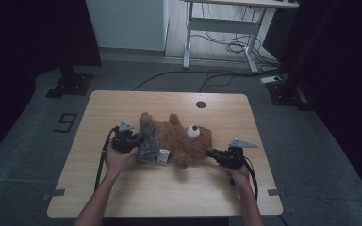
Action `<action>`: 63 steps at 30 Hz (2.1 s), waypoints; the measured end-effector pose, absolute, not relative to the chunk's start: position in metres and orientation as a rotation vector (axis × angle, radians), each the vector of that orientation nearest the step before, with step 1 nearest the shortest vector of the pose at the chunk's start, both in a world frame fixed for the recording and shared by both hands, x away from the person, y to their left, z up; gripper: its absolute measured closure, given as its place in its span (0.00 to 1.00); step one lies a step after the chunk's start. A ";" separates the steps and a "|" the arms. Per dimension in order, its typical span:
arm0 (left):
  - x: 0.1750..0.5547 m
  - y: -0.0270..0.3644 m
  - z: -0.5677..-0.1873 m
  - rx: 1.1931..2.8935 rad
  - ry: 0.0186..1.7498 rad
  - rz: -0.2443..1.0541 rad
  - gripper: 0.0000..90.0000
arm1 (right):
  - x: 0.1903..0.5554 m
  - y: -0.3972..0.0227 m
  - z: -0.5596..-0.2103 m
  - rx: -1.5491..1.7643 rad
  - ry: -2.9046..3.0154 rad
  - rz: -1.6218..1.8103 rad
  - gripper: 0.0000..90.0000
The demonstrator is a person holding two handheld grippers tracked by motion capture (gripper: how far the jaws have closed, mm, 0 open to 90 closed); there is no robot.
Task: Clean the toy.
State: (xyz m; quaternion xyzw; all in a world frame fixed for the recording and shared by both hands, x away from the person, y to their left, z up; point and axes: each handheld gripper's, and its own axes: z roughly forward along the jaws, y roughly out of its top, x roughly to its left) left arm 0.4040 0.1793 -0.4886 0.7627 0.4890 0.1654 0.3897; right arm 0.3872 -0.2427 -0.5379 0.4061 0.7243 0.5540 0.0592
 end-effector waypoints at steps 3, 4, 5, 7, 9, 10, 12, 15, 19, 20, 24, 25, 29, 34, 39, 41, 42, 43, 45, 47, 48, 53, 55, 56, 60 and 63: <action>0.401 0.184 -0.497 1.938 1.251 0.410 0.83 | 0.388 -0.242 -0.539 1.231 2.190 1.686 0.84; 0.400 0.184 -0.496 1.930 1.251 0.411 0.83 | 0.388 -0.241 -0.539 1.228 2.198 1.680 0.84; 0.398 0.184 -0.493 1.925 1.240 0.424 0.83 | 0.388 -0.241 -0.539 1.229 2.197 1.682 0.84; 0.393 0.182 -0.484 1.912 1.206 0.453 0.83 | 0.388 -0.241 -0.539 1.232 2.199 1.679 0.84; 0.389 0.177 -0.471 1.887 1.170 0.469 0.84 | 0.388 -0.242 -0.539 1.235 2.200 1.682 0.84; 0.387 0.173 -0.465 1.877 1.144 0.471 0.84 | 0.388 -0.242 -0.539 1.235 2.198 1.684 0.84; 0.384 0.159 -0.452 1.871 1.085 0.475 0.84 | 0.388 -0.242 -0.539 1.238 2.195 1.686 0.84; 0.382 0.129 -0.436 1.864 1.002 0.436 0.84 | 0.388 -0.242 -0.539 1.237 2.195 1.685 0.84; 0.388 0.077 -0.429 1.909 0.910 0.378 0.84 | 0.388 -0.242 -0.539 1.239 2.188 1.688 0.84; 0.391 0.064 -0.430 1.922 0.896 0.368 0.84 | 0.388 -0.242 -0.539 1.239 2.189 1.688 0.84; 0.405 0.021 -0.441 1.985 0.885 0.325 0.84 | 0.388 -0.242 -0.539 1.236 2.189 1.684 0.84; 0.407 0.016 -0.444 1.998 0.886 0.322 0.84 | 0.388 -0.242 -0.539 1.237 2.188 1.684 0.84; 0.410 0.007 -0.458 2.023 0.886 0.357 0.84 | 0.389 -0.243 -0.539 1.253 2.180 1.675 0.84; 0.405 0.029 -0.465 2.037 0.924 0.374 0.84 | 0.389 -0.243 -0.539 1.242 2.188 1.669 0.85; 0.405 0.068 -0.457 2.008 0.982 0.407 0.83 | 0.389 -0.243 -0.539 1.239 2.186 1.663 0.85; 0.401 0.085 -0.453 1.985 0.994 0.438 0.84 | 0.389 -0.244 -0.539 1.243 2.185 1.666 0.85; 0.399 0.094 -0.452 1.975 1.003 0.450 0.84 | 0.389 -0.244 -0.539 1.243 2.185 1.668 0.85; 0.398 0.103 -0.453 1.965 1.016 0.453 0.83 | 0.389 -0.244 -0.539 1.242 2.186 1.668 0.85; 0.398 0.120 -0.455 1.937 1.054 0.451 0.83 | 0.389 -0.244 -0.539 1.243 2.185 1.672 0.85; 0.399 0.134 -0.459 1.914 1.091 0.448 0.83 | 0.389 -0.244 -0.539 1.244 2.185 1.670 0.85; 0.399 0.141 -0.461 1.907 1.108 0.449 0.83 | 0.389 -0.244 -0.539 1.244 2.186 1.669 0.85; 0.397 0.168 -0.480 1.886 1.181 0.436 0.84 | 0.389 -0.243 -0.539 1.244 2.190 1.665 0.85; 0.396 0.177 -0.489 1.886 1.208 0.421 0.84 | 0.389 -0.243 -0.540 1.243 2.194 1.662 0.85; 0.396 0.181 -0.494 1.882 1.222 0.412 0.84 | 0.389 -0.243 -0.540 1.242 2.199 1.656 0.85; 0.400 0.190 -0.503 1.879 1.257 0.387 0.84 | 0.389 -0.243 -0.541 1.248 2.197 1.662 0.85; 0.404 0.194 -0.509 1.887 1.286 0.379 0.84 | 0.389 -0.243 -0.541 1.248 2.198 1.661 0.85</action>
